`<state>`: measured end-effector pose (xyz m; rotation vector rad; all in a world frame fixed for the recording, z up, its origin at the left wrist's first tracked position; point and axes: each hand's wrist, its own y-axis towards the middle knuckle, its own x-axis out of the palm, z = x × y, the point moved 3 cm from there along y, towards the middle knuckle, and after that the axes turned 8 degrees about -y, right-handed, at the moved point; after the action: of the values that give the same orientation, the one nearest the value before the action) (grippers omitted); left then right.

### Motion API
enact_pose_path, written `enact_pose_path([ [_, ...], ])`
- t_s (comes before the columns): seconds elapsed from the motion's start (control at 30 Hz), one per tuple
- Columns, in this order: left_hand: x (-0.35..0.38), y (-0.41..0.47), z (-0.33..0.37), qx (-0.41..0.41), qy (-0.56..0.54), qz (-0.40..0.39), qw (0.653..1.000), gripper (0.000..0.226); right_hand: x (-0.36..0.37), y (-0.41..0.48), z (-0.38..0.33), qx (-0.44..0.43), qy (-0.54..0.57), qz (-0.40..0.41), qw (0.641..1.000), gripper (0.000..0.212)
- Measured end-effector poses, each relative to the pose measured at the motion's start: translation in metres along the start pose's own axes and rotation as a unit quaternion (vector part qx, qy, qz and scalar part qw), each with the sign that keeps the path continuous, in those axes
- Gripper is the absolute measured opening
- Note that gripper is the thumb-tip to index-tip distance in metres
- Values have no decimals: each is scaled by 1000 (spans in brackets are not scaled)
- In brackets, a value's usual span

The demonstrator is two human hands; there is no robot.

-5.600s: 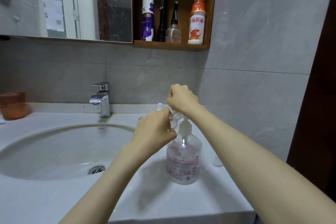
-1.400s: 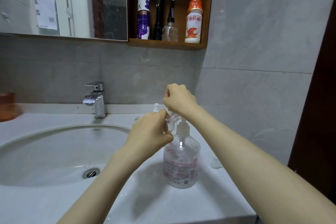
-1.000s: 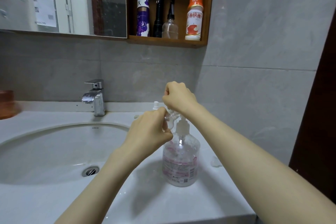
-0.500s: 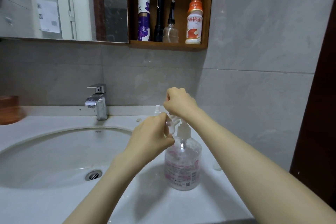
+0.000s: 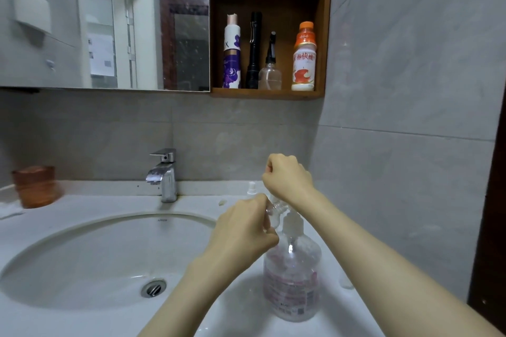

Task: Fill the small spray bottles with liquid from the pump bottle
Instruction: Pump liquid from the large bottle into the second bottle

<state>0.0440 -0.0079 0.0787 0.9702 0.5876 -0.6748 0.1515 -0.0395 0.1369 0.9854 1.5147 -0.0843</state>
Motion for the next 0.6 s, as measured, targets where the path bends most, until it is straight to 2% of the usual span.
enact_pose_path([
  [0.2, -1, 0, -2, 19, 6, 20, 1000, 21, 1, 2, -2, -5, 1, -6, 1000, 24],
  [0.33, 2, -2, -5, 31, 11, 41, 999, 16, 8, 4, -2, -13, -12, -43, 999, 24],
  [0.43, 4, -3, -6, 32, 13, 39, 999, 15, 12, 2, -2, -16, -16, -56, 998, 20],
  [0.6, 4, -5, -3, 32, 5, 37, 999, 18, 7, -1, -2, -8, -11, -52, 999, 25],
])
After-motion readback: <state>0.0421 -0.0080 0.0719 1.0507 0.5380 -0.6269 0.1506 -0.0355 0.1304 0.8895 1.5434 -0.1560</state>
